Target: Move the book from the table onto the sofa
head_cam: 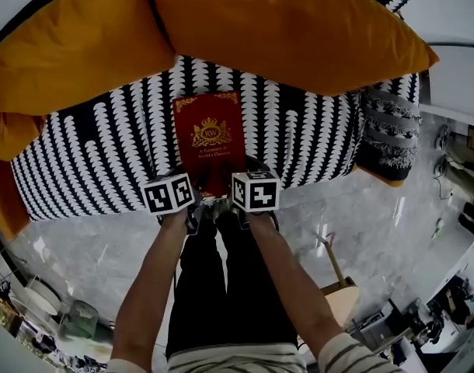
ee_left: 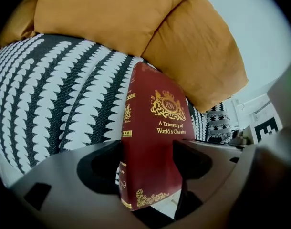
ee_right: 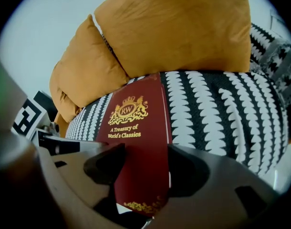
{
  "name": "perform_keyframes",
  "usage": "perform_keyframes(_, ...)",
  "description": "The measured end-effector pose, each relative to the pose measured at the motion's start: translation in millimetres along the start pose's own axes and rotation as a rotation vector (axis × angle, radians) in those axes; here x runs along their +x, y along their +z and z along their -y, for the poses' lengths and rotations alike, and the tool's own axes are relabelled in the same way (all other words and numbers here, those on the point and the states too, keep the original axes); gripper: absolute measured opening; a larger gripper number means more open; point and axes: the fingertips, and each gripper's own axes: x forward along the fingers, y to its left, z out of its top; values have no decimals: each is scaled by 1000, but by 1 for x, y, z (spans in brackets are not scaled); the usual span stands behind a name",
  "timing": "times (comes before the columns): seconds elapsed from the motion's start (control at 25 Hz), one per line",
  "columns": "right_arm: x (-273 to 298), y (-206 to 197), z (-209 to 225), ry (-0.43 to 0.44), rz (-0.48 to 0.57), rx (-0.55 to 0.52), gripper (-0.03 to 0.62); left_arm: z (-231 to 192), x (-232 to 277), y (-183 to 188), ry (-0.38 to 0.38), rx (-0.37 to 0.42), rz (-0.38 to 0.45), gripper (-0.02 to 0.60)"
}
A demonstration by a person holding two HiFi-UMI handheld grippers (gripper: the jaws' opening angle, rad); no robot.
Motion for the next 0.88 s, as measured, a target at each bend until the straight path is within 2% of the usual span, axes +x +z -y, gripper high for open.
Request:
perform_keyframes(0.4, -8, 8, 10, -106, -10, -75, 288, -3, -10, 3, 21, -4, 13, 353)
perform_keyframes(0.68, -27, 14, 4, -108, 16, -84, 288, 7, -31, 4, 39, 6, 52, 350)
perform_keyframes(0.88, -40, 11, -11, -91, 32, -105, 287, 14, -51, 4, 50, 38, 95, 252)
